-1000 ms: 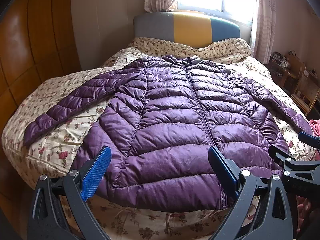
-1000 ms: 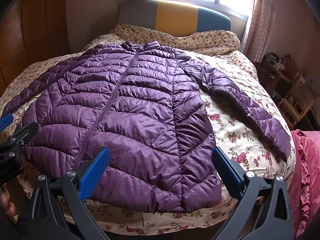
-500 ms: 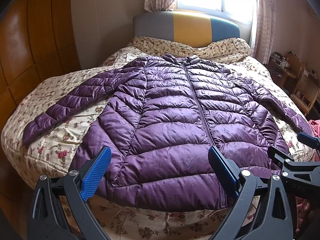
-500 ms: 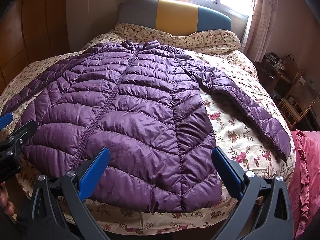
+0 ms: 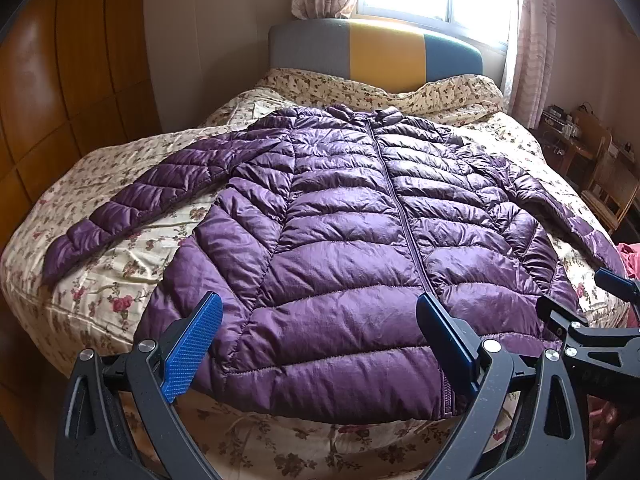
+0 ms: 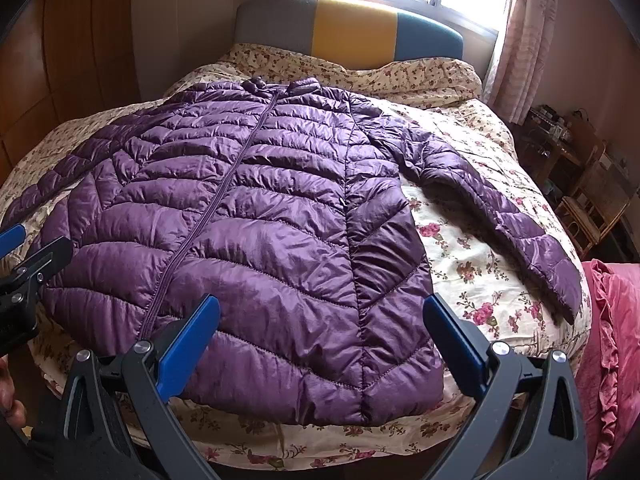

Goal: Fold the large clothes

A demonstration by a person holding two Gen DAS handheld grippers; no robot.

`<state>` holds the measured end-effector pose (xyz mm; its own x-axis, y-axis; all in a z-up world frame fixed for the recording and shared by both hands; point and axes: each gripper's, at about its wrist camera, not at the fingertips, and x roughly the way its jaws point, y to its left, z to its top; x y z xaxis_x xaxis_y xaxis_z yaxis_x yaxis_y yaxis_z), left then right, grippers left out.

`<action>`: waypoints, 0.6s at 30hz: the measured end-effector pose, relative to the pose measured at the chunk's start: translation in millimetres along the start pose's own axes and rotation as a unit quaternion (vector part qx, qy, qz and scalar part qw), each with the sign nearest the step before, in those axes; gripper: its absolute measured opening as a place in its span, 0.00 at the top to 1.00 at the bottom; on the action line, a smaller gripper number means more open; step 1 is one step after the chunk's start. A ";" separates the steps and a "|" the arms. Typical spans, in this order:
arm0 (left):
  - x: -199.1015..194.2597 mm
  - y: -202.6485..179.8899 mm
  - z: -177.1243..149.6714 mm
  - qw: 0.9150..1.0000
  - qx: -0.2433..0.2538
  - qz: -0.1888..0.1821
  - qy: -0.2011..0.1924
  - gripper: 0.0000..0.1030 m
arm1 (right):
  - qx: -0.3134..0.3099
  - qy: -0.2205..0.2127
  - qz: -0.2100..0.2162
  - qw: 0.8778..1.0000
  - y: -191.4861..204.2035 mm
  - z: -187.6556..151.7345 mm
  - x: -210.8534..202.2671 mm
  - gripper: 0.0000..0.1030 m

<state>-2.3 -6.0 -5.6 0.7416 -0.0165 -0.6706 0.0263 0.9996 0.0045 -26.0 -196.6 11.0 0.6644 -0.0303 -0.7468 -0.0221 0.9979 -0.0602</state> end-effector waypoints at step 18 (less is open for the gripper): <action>8.3 -0.8 5.1 1.000 0.003 -0.002 0.012 0.06 | 0.010 0.016 -0.002 1.000 -5.1 1.4 9.7 0.02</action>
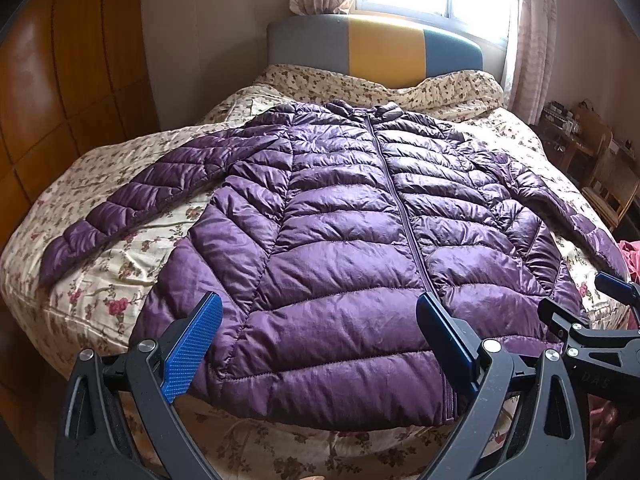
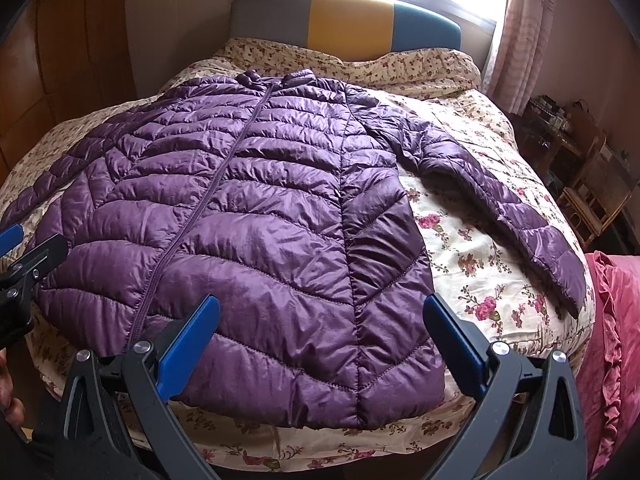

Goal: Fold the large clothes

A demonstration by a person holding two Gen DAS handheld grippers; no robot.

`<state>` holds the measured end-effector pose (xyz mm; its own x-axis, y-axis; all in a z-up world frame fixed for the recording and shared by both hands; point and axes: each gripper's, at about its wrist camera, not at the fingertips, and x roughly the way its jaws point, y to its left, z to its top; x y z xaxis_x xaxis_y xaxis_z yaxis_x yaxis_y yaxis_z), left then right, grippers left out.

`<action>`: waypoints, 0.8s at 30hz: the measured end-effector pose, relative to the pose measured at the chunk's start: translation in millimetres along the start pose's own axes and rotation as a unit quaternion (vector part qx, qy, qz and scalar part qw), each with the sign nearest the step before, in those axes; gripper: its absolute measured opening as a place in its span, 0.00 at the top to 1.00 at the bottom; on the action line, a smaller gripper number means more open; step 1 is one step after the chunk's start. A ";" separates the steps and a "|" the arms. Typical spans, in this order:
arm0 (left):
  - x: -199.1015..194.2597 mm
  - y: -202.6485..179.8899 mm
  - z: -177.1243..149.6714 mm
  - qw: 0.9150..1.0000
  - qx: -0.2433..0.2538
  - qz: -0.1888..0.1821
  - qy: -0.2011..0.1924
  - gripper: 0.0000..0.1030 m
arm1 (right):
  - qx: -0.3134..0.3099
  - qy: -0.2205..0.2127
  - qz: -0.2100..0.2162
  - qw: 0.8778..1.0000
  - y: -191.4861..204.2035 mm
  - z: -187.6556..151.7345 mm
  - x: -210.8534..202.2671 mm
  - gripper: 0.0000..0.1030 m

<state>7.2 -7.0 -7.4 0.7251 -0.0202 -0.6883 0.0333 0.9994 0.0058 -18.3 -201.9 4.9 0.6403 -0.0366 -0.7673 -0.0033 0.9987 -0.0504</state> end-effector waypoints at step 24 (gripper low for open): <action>85.6 -12.7 62.1 0.997 -0.001 -0.059 0.059 0.03 | 0.208 0.045 -0.073 0.974 -166.2 3.8 52.3 0.02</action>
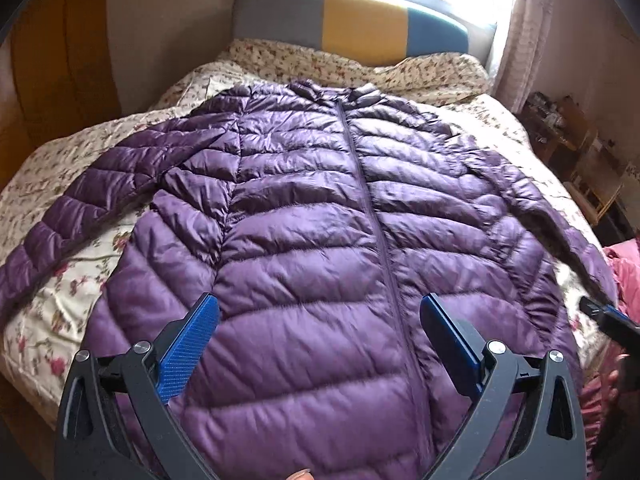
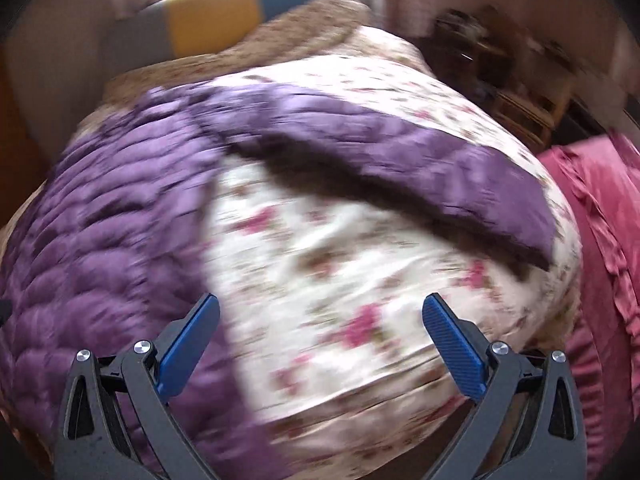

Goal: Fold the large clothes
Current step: 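Reach the right gripper to the jacket sleeve cuff and grasp it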

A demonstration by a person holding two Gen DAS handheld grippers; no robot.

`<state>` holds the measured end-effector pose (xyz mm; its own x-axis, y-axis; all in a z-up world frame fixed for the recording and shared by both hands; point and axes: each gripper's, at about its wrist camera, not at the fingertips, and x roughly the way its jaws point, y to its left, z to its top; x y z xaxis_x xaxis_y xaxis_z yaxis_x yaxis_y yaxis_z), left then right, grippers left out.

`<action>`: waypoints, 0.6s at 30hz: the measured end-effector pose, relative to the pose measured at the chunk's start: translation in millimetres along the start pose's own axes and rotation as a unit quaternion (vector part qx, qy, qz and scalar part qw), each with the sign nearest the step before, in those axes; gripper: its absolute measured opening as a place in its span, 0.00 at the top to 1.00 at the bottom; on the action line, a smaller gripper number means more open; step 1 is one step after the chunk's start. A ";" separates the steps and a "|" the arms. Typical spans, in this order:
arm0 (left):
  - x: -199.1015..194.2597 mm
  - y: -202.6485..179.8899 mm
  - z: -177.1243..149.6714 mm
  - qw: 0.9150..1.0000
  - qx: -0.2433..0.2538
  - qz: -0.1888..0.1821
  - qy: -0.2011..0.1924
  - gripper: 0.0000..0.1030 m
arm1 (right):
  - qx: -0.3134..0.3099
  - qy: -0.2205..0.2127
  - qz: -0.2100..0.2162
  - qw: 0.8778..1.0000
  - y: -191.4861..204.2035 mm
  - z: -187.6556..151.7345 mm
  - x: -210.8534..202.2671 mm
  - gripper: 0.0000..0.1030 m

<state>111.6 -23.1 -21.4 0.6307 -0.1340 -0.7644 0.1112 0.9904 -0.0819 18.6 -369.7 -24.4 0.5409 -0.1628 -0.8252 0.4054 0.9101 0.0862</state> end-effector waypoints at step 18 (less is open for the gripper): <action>86.9 7.7 66.3 0.999 -0.017 -0.011 0.043 0.03 | 0.190 0.014 -0.080 0.978 -167.1 56.2 26.5 0.29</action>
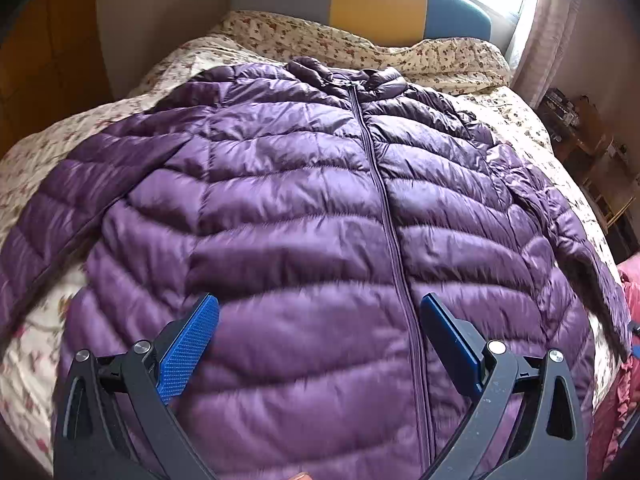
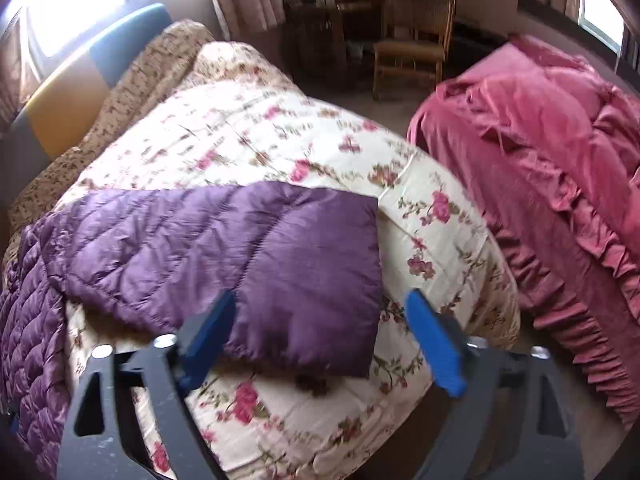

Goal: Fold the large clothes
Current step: 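Reach the right gripper to the jacket sleeve cuff and grasp it, then lift the sleeve with the right gripper and fold it across the jacket front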

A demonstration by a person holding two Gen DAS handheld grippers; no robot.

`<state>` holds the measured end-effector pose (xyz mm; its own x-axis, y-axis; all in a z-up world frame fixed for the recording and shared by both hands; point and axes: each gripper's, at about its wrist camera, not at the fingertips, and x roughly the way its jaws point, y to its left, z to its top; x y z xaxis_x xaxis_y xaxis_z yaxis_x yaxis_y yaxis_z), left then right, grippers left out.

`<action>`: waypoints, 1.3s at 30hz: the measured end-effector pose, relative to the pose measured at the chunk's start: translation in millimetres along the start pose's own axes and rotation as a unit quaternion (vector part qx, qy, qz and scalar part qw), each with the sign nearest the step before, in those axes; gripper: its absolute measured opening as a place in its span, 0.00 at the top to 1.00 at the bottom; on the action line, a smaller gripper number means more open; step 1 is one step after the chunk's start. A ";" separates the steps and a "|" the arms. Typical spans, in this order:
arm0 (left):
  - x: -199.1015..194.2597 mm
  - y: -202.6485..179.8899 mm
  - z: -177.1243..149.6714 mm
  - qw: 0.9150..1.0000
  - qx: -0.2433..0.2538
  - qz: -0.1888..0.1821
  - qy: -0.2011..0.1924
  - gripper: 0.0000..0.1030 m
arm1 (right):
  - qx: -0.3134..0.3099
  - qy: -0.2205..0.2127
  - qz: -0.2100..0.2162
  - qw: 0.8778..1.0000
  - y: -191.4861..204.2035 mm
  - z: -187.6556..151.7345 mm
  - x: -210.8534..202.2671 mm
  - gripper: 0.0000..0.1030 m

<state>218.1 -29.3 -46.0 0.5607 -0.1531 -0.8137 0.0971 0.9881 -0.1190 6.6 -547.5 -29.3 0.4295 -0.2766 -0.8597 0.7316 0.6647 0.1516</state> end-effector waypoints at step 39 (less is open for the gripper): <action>78.0 9.8 67.4 1.000 0.019 0.018 0.002 0.03 | -0.086 -0.026 0.008 0.996 112.4 52.8 47.2 0.82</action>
<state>318.3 -32.3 -72.3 0.5609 -0.1170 -0.8195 0.1072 0.9919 -0.0682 137.0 -522.5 -27.1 0.4706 -0.2987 -0.8303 0.6251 0.7769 0.0749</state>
